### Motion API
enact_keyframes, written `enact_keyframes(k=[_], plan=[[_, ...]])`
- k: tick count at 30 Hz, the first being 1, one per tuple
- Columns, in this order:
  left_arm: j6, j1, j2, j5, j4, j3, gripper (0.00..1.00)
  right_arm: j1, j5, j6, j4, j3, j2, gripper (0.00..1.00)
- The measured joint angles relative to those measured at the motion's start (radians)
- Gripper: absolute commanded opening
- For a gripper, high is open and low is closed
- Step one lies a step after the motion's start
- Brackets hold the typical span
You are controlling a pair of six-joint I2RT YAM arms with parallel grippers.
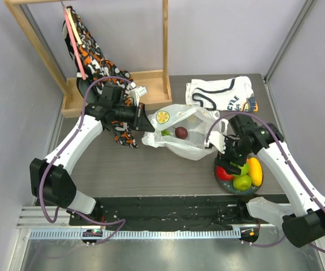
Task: Take the fake fruits out of the plastic bag
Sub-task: Place the fake fruit on the plate.
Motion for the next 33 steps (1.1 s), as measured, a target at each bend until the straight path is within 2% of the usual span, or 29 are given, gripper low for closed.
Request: enact_keyframes(k=[4, 7, 13, 22, 33], plan=[[-0.010, 0.000, 0.001, 0.002, 0.008, 0.000, 0.00, -0.052, 0.041, -0.004, 0.005, -0.102, -0.004, 0.29], [-0.013, 0.000, 0.001, 0.002, 0.009, 0.000, 0.00, -0.097, 0.047, 0.003, 0.012, -0.116, 0.014, 0.29], [-0.015, 0.000, 0.001, 0.006, 0.016, 0.000, 0.00, -0.144, 0.031, 0.032, 0.085, -0.008, 0.154, 0.29], [-0.015, 0.000, -0.002, 0.006, 0.024, -0.005, 0.00, -0.160, 0.027, 0.042, 0.186, -0.001, 0.203, 0.29], [-0.015, 0.000, -0.006, 0.005, 0.028, -0.012, 0.00, -0.162, -0.026, 0.107, 0.317, 0.097, 0.412, 0.29]])
